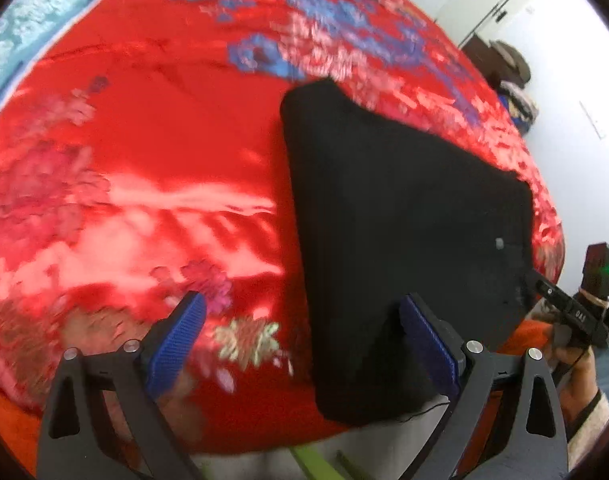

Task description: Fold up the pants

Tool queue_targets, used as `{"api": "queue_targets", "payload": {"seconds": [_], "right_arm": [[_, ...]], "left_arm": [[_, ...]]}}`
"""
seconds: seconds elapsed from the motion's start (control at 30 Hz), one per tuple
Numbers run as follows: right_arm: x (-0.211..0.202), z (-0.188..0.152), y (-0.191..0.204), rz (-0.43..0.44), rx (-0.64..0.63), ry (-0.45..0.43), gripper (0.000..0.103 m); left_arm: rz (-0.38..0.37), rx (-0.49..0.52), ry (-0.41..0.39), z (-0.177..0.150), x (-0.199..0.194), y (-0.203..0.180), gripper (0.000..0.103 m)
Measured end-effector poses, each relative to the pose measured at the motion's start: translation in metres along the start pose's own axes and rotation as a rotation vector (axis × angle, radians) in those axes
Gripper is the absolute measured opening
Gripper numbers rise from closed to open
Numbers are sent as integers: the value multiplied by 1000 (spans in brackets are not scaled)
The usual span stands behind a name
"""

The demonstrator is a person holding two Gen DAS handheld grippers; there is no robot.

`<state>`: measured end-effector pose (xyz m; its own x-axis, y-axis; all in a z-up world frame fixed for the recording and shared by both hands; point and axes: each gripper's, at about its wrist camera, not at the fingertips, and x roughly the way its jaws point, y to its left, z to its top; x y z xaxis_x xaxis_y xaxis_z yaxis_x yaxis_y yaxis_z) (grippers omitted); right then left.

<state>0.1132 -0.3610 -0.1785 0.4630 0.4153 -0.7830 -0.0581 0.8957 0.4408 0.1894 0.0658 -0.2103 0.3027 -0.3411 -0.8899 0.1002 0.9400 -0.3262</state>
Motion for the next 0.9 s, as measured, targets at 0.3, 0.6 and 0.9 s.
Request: {"api": "queue_targets", "payload": {"seconds": [0.3,0.6,0.9], "right_arm": [[23,10,-26,247,142,78,49],[-9,25,2,392,70,-35,26],[19,92,43,337,-1,-50,35]], "left_arm": [[-150,-27,56,12,33,-2,70],[-232,-18,-58,32,-21,-27,22],[113,31,-213,74,-23,-21,47]]}}
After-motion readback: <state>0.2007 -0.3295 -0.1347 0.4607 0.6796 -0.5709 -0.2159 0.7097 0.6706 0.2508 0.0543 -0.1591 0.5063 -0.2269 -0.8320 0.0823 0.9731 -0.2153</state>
